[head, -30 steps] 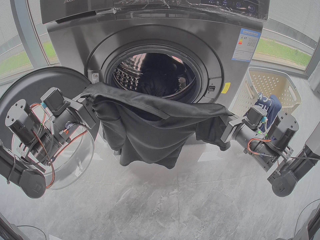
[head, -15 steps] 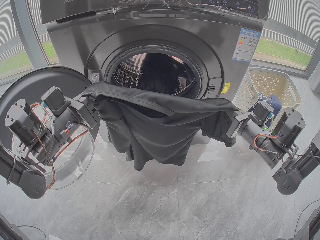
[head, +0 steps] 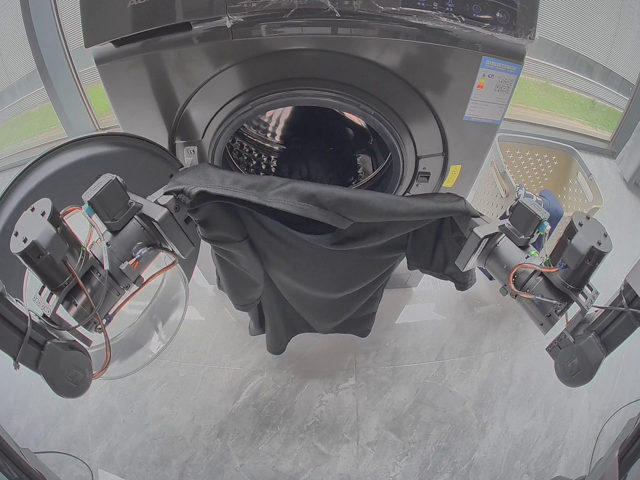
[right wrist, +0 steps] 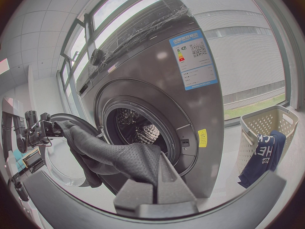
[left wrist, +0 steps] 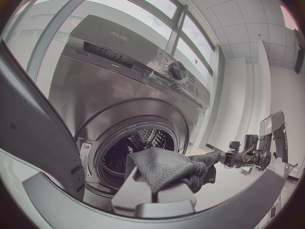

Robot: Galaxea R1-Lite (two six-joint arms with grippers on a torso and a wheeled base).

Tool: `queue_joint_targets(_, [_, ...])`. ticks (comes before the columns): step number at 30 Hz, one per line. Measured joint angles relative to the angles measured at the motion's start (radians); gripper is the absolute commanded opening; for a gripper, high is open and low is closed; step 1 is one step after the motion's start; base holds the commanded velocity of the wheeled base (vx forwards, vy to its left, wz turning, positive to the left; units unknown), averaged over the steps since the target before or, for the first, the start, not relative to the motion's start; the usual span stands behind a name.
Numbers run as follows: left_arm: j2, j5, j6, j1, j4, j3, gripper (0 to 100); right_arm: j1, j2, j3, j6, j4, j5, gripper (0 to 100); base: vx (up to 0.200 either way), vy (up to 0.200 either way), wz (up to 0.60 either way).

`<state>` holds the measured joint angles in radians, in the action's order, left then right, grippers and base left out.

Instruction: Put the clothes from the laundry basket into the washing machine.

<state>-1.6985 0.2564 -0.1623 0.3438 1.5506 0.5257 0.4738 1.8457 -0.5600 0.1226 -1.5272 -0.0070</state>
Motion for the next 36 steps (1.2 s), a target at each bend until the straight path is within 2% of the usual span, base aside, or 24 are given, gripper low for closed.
queue_joint_targets(5, [-0.006,-0.001,0.000,0.030,0.000,-0.003,0,0.016,0.001,-0.001,0.000,0.000,-0.004,0,0.000,0.000,0.00])
queue_joint_targets(11, [-0.037,-0.004,0.000,0.090,-0.001,0.045,0,0.093,0.019,0.005,0.000,-0.005,-0.028,0,0.000,0.000,0.00])
queue_joint_targets(22, [-0.159,-0.004,0.000,0.185,-0.002,0.132,0,0.171,0.205,-0.004,-0.002,-0.018,-0.057,0,0.000,0.000,0.00])
queue_joint_targets(23, [-0.169,-0.005,0.000,0.189,-0.001,0.134,0,0.178,0.218,-0.006,0.000,-0.019,-0.057,100,0.000,0.000,0.00])
queue_joint_targets(31, [-0.203,-0.005,0.000,0.207,0.000,0.144,0,0.211,0.275,0.030,-0.001,-0.020,-0.059,100,0.000,0.000,0.00])
queue_joint_targets(36, [-0.199,-0.007,-0.002,0.209,0.000,0.153,0,0.232,0.335,0.104,-0.005,-0.019,-0.059,100,0.000,0.000,0.00])
